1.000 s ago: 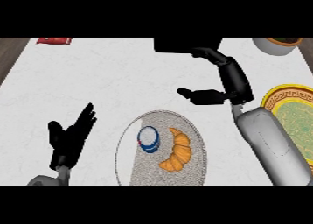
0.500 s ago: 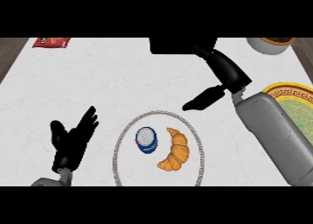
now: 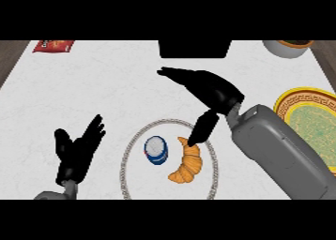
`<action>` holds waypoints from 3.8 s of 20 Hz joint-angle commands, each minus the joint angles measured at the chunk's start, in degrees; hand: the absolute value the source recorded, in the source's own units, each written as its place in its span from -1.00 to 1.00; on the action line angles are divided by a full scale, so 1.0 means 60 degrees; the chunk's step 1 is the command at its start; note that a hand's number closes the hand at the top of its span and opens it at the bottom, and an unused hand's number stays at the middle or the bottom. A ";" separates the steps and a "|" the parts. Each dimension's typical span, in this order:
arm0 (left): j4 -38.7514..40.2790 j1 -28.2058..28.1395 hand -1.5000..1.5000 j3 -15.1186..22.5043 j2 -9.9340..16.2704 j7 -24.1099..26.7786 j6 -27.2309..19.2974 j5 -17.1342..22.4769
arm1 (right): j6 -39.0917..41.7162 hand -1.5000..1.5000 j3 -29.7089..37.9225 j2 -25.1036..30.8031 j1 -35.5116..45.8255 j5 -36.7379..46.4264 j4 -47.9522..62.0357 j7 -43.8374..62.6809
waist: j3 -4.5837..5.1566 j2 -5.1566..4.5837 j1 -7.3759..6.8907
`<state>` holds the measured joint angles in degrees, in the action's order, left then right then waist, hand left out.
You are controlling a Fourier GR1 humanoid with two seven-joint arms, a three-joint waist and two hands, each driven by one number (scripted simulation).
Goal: Pick the can from the placemat and place it in the plate
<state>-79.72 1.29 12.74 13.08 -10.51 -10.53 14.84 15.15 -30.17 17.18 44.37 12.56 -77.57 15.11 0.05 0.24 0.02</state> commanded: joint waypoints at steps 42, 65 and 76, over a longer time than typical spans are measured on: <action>-0.0008 -0.0220 0.00 -0.1229 -0.0783 0.0040 0.1214 -0.1034 | -0.0920 -1.00 -0.2588 -0.2863 -0.0559 0.3213 0.2907 0.1824 | -0.0007 -0.0059 -0.0155; -0.0806 -0.1176 0.00 -0.1966 -0.0673 -0.0435 0.0849 -0.0919 | -0.5085 1.00 -0.3143 -0.0091 -0.6177 0.6088 -0.2958 0.0460 | -0.0030 0.0359 0.1247; -0.1124 -0.1448 0.00 -0.1558 -0.0815 -0.0174 0.1102 -0.1034 | -0.9150 1.00 -0.1473 0.2805 -1.1253 0.5157 -0.7815 -0.0161 | -0.0040 0.0094 0.0732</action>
<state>-85.00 -6.81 2.93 7.80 -11.64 -4.93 8.43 -31.77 -42.67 29.10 -13.02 47.30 -116.89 15.90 -0.12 1.21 5.80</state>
